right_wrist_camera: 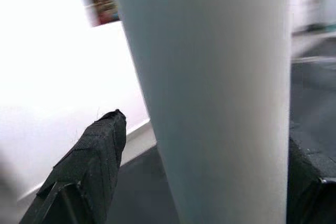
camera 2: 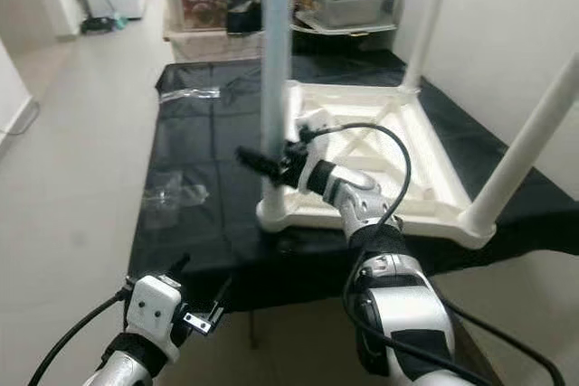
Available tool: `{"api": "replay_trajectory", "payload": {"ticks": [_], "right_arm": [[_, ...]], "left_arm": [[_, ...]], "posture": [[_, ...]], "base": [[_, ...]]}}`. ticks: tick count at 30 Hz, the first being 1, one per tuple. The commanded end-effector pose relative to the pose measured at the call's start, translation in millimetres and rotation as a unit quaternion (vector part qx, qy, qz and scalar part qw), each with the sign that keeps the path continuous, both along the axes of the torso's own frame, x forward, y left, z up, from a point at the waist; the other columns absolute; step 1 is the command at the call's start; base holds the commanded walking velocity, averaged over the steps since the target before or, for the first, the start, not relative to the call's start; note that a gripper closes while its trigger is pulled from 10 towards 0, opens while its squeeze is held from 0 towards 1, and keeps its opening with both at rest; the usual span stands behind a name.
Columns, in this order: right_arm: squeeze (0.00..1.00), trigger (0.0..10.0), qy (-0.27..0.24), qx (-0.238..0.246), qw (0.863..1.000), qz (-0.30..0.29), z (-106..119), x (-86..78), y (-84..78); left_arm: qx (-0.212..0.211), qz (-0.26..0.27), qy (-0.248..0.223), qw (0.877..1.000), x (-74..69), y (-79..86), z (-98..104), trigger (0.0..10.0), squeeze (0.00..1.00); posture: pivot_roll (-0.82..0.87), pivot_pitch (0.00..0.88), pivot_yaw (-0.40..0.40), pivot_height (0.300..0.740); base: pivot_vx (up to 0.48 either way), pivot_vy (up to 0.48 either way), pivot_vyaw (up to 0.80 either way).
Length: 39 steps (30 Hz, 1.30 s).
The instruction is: Building children table
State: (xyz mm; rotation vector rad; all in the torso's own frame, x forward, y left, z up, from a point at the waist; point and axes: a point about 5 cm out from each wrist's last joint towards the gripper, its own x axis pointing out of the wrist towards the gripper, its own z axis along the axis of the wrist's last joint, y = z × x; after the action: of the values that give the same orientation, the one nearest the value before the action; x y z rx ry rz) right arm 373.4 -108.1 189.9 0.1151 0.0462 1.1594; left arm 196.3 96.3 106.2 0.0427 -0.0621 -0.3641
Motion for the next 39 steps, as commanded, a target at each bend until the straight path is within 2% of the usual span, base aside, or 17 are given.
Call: {"api": "replay_trajectory", "payload": {"ticks": [1, 7, 8, 16, 21, 22, 25, 26, 28, 29, 30, 31, 33, 34, 37, 38, 39], "right_arm": [[0.0, 10.0, 0.024, -0.033, 0.993, 0.11, -17, -13.4, 20.6], [0.0, 10.0, 0.021, -0.055, 0.988, 0.144, -23, -17.1, 29.3], [0.0, 0.0, 0.02, -0.054, 0.988, 0.147, -23, -17.5, 30.4], [0.0, 0.0, 0.01, -0.041, 0.997, 0.062, -22, -10.1, 34.2], [0.0, 0.0, 0.0, -0.044, 0.991, -0.124, -25, 6.2, 26.4], [0.0, 0.0, 0.004, -0.049, 0.973, -0.225, -27, 13.3, 17.0], [0.0, 0.0, 0.01, -0.057, 0.948, -0.313, -30, 17.8, 6.1], [0.0, 0.0, 0.021, -0.062, 0.909, -0.412, -35, 20.2, -9.3], [0.0, 0.0, 0.021, -0.062, 0.909, -0.412, -35, 20.2, -9.3], [0.0, 0.0, 0.035, -0.059, 0.857, -0.511, -41, 17.8, -25.9], [0.0, 0.0, 0.035, -0.059, 0.857, -0.511, -41, 17.8, -25.9], [0.0, 0.0, 0.05, -0.053, 0.801, -0.594, -46, 11.6, -39.6], [0.0, 0.0, 0.05, -0.053, 0.801, -0.594, -46, 11.6, -39.6], [0.0, 0.0, 0.09, -0.049, 0.757, -0.645, -55, 1.7, -36.5], [0.0, 0.0, 0.101, -0.048, 0.76, -0.64, -57, 0.3, -26.0], [0.0, 6.0, 0.1, -0.044, 0.766, -0.633, -55, 1.5, -22.0], [0.0, 10.0, 0.096, -0.037, 0.773, -0.626, -54, 3.4, -17.8]], "left_arm": [[0.006, 0.004, 0.015, 1.0, -0.7, 1.9, -6, 10.0, 0.0], [0.005, 0.005, 0.015, 1.0, -0.5, 1.4, -6, 10.0, 0.0], [0.005, 0.005, 0.015, 1.0, -0.2, 0.7, -6, 10.0, 0.0], [0.001, 0.004, 0.016, 1.0, -0.5, -0.3, -6, 10.0, 0.0], [0.001, 0.003, 0.017, 1.0, -0.9, 0.1, -6, 10.0, 0.0], [0.002, 0.004, 0.017, 1.0, -1.0, 1.2, -6, 10.0, 0.0], [0.002, 0.004, 0.017, 1.0, -1.1, 1.8, -6, 10.0, 0.0], [0.003, 0.003, 0.017, 1.0, -1.1, 2.5, -6, 10.0, 0.0], [0.003, 0.003, 0.017, 1.0, -1.1, 2.5, -6, 10.0, 0.0], [0.004, 0.003, 0.018, 1.0, -1.0, 2.8, -6, 10.0, 0.0], [0.004, 0.003, 0.018, 1.0, -1.0, 2.8, -6, 10.0, 0.0], [0.005, 0.003, 0.018, 1.0, -0.8, 3.1, -6, 10.0, 0.0], [0.005, 0.003, 0.018, 1.0, -0.8, 3.1, -6, 10.0, 0.0], [0.006, 0.004, 0.018, 1.0, -0.5, 3.3, -6, 10.0, 0.0], [0.006, 0.003, 0.018, 1.0, -0.4, 3.1, -6, 10.0, 0.0], [0.006, 0.004, 0.018, 1.0, -0.2, 2.8, -6, 10.0, 0.0], [0.005, 0.004, 0.018, 1.0, 0.0, 2.7, -6, 10.0, 0.0]], "posture": [[0.06, 0.0, -0.017, 0.74], [0.06, 0.0, -0.023, 0.74], [0.05, 0.0, -0.034, 0.74], [0.02, 0.0, -0.02, 0.74], [0.02, 0.0, -0.015, 0.74], [0.03, 0.0, -0.007, 0.74], [0.03, 0.0, -0.007, 0.74], [0.04, 0.0, -0.002, 0.74], [0.04, 0.0, -0.002, 0.74], [0.05, 0.0, -0.007, 0.74], [0.05, 0.0, -0.007, 0.74], [0.05, 0.0, -0.011, 0.74], [0.05, 0.0, -0.011, 0.74], [0.05, 0.0, -0.01, 0.74], [0.05, 0.0, -0.01, 0.74], [0.05, 0.0, -0.016, 0.74], [0.05, 0.0, -0.016, 0.74]], "base": [[0.0, 0.0, 0.0], [0.0, 0.0, 0.0], [0.0, 0.0, 0.0], [0.0, 0.0, 0.0], [0.0, 0.0, 0.0], [0.0, 0.0, 0.0], [0.0, 0.0, 0.0], [0.0, 0.0, 0.0], [0.0, 0.0, 0.0], [0.0, 0.0, 0.0], [0.0, 0.0, 0.0], [0.0, 0.0, 0.0], [0.0, 0.0, 0.0], [0.0, 0.0, 0.0], [0.0, 0.0, 0.0], [0.0, 0.0, 0.0], [0.0, 0.0, 0.0]]}}
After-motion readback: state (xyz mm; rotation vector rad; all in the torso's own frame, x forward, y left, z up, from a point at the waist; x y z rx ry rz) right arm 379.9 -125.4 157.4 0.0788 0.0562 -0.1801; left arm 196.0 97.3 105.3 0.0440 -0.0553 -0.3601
